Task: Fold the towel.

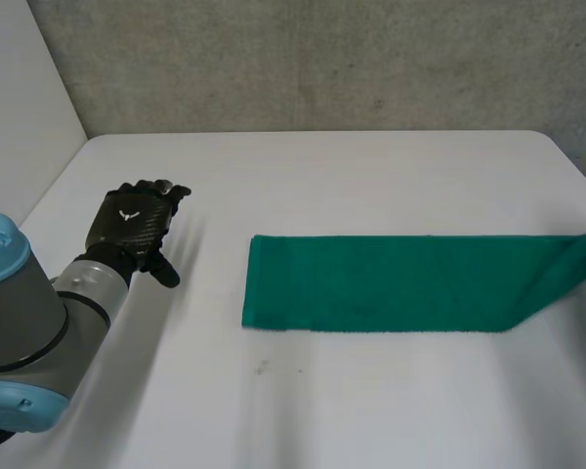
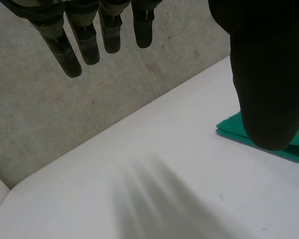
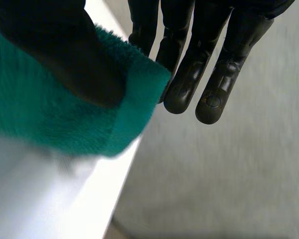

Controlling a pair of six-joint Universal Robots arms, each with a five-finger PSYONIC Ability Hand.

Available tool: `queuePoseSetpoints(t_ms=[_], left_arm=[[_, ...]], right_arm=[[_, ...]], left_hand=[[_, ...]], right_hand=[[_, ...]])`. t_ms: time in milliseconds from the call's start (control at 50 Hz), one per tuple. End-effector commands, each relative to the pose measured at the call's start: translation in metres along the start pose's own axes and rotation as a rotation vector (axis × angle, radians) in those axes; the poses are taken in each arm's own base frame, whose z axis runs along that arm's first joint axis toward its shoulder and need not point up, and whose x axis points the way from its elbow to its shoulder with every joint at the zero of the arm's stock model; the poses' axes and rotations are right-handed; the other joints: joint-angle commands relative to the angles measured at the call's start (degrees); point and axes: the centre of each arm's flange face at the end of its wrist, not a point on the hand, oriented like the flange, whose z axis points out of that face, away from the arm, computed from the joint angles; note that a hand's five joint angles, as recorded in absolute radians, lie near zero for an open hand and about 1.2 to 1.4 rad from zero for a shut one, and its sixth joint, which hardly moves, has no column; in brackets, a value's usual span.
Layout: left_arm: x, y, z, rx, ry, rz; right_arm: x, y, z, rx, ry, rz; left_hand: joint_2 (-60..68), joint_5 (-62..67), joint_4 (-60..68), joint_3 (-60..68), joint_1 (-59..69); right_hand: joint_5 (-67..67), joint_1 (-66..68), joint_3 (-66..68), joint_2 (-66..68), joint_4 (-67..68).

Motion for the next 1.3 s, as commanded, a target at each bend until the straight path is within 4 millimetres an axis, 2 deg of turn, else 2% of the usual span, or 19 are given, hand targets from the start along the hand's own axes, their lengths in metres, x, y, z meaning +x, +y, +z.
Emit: queuePoseSetpoints(t_ms=[20,120,140,160,180,280,380,400,460,480,540,580,660,840,920,1000,1080,1240,1300], left_arm=[[0.000,0.000,0.000,0.000,0.002,0.000],[0.000,0.000,0.000,0.000,0.002,0.000],[0.000,0.000,0.000,0.000,0.002,0.000],[0.000,0.001,-0.001,-0.002,0.003,0.000],[0.000,0.001,-0.001,-0.002,0.003,0.000],[0.001,0.002,-0.001,-0.005,0.007,0.000],[0.004,0.002,-0.002,-0.007,0.013,0.000],[0.004,0.003,-0.002,-0.008,0.015,0.000],[0.005,0.004,-0.003,-0.012,0.019,0.000],[0.005,0.004,-0.003,-0.011,0.019,0.000],[0.006,0.005,-0.003,-0.014,0.023,0.000],[0.006,0.005,-0.003,-0.014,0.023,0.000],[0.007,0.006,-0.003,-0.018,0.027,0.002],[0.025,0.002,-0.007,-0.001,0.076,0.009],[0.030,0.002,-0.009,-0.002,0.092,0.013],[0.036,0.003,-0.012,-0.003,0.108,0.015],[0.036,0.003,-0.013,-0.005,0.108,0.015],[0.035,0.002,-0.015,-0.004,0.098,0.013],[0.034,0.001,-0.015,-0.003,0.093,0.013]], right_arm=[[-0.084,-0.123,-0.062,0.385,-0.229,-0.025],[-0.143,-0.163,-0.106,0.569,-0.417,-0.066],[-0.173,-0.167,-0.121,0.610,-0.501,-0.088],[-0.199,-0.168,-0.133,0.637,-0.571,-0.111],[-0.199,-0.168,-0.133,0.638,-0.572,-0.112],[-0.258,-0.163,-0.164,0.697,-0.711,-0.208],[-0.284,-0.153,-0.170,0.703,-0.741,-0.268],[-0.284,-0.153,-0.170,0.703,-0.741,-0.268],[-0.267,-0.165,-0.165,0.692,-0.685,-0.215],[-0.267,-0.165,-0.165,0.692,-0.685,-0.215],[-0.210,-0.168,-0.134,0.529,-0.544,-0.003],[-0.202,-0.164,-0.129,0.495,-0.532,0.041],[-0.170,-0.130,-0.118,0.280,-0.550,0.306],[-0.146,-0.060,-0.111,0.037,-0.574,0.413],[-0.143,-0.039,-0.107,-0.029,-0.562,0.429],[-0.140,-0.021,-0.098,-0.061,-0.543,0.449],[-0.145,-0.014,-0.089,-0.081,-0.536,0.431],[-0.135,-0.018,-0.079,-0.075,-0.446,0.394],[-0.119,-0.047,-0.075,0.016,-0.381,0.346]], left_hand=[[-1.67,-2.66,-1.66,-2.20,-1.06],[-1.67,-2.66,-1.66,-2.20,-1.06],[-1.67,-2.66,-1.66,-2.20,-1.06],[-1.67,-2.66,-1.66,-2.20,-1.06],[-1.67,-2.66,-1.66,-2.20,-1.06],[-1.67,-2.66,-1.66,-2.20,-1.06],[-1.67,-2.66,-1.66,-2.20,-1.06],[-1.67,-2.66,-1.66,-2.20,-1.06],[-1.67,-2.66,-1.66,-2.20,-1.06],[-1.67,-2.66,-1.66,-2.20,-1.06],[-1.67,-2.66,-1.66,-2.20,-1.06],[-1.67,-2.66,-1.66,-2.20,-1.06],[-1.67,-2.66,-1.66,-2.20,-1.06],[-1.67,-2.66,-1.66,-2.20,-1.06],[-1.67,-2.66,-1.66,-2.20,-1.06],[-1.67,-2.66,-1.66,-2.20,-1.06],[-1.67,-2.66,-1.66,-2.20,-1.06],[-1.67,-2.66,-1.66,-2.20,-1.06],[-1.67,-2.66,-1.66,-2.20,-1.06]], right_hand=[[13.74,24.58,12.44,12.49,11.84],[13.74,24.58,12.44,12.49,11.84],[13.74,24.58,12.44,12.49,11.84],[13.74,24.58,12.44,12.49,11.84],[13.74,24.58,12.44,12.49,11.84],[13.74,24.58,12.44,12.49,11.84],[-25.32,-14.48,-26.62,-26.57,-27.22],[-25.39,-14.56,-26.70,-26.64,-27.30],[-53.74,-42.91,-55.05,-54.99,-55.65],[-53.82,-42.98,-55.12,-55.07,-55.72],[-56.26,-45.42,-57.56,-57.51,-58.16],[-56.26,-45.42,-57.56,-57.51,-58.16],[-56.26,-45.42,-57.56,-57.51,-58.16],[-56.26,-45.42,-57.56,-57.51,-58.16],[-49.13,-38.30,-50.44,-50.38,-51.04],[-10.04,0.79,-11.35,-11.29,-11.95],[13.65,24.49,12.35,12.40,11.75],[13.74,24.58,12.44,12.49,11.84],[13.74,24.58,12.44,12.49,11.84]])
